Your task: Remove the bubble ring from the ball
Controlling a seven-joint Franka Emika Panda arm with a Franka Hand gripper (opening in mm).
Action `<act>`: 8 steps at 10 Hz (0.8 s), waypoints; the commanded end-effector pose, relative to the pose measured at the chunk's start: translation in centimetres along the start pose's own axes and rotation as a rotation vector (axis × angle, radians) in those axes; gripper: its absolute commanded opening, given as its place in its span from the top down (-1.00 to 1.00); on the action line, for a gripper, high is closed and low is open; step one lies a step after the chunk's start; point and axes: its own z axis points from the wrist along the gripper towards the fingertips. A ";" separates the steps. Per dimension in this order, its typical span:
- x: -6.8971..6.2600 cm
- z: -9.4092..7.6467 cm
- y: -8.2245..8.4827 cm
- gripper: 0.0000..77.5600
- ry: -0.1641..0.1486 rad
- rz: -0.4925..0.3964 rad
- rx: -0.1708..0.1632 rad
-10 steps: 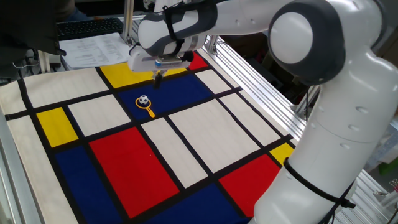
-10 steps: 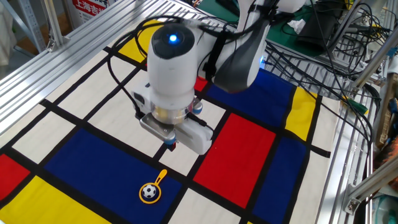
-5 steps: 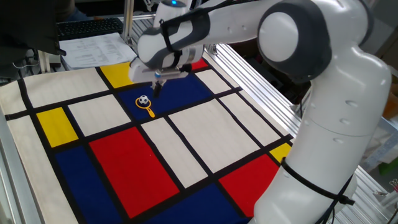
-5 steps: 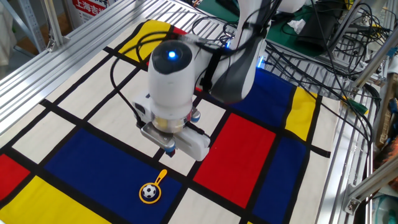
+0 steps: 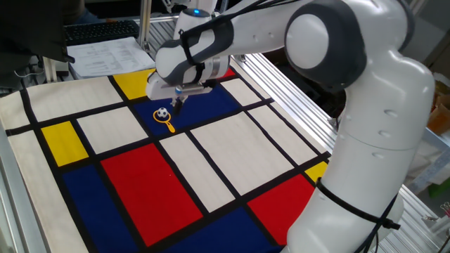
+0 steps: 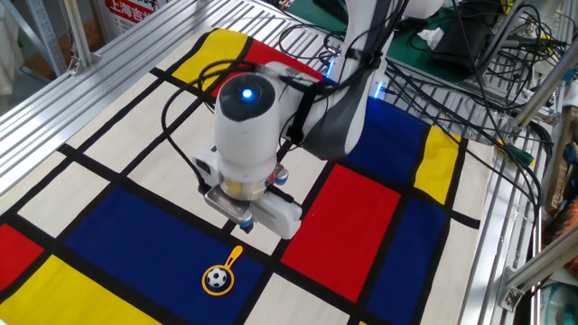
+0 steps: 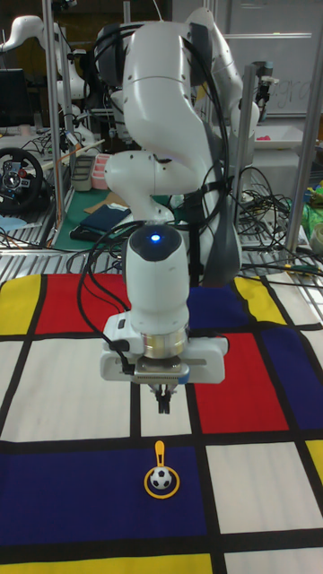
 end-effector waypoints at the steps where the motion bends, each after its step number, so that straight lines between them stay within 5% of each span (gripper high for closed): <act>1: -0.6 1.7 -0.1 1.00 -0.013 0.000 -0.006; 8: -1.3 2.7 0.1 1.00 -0.016 0.026 -0.005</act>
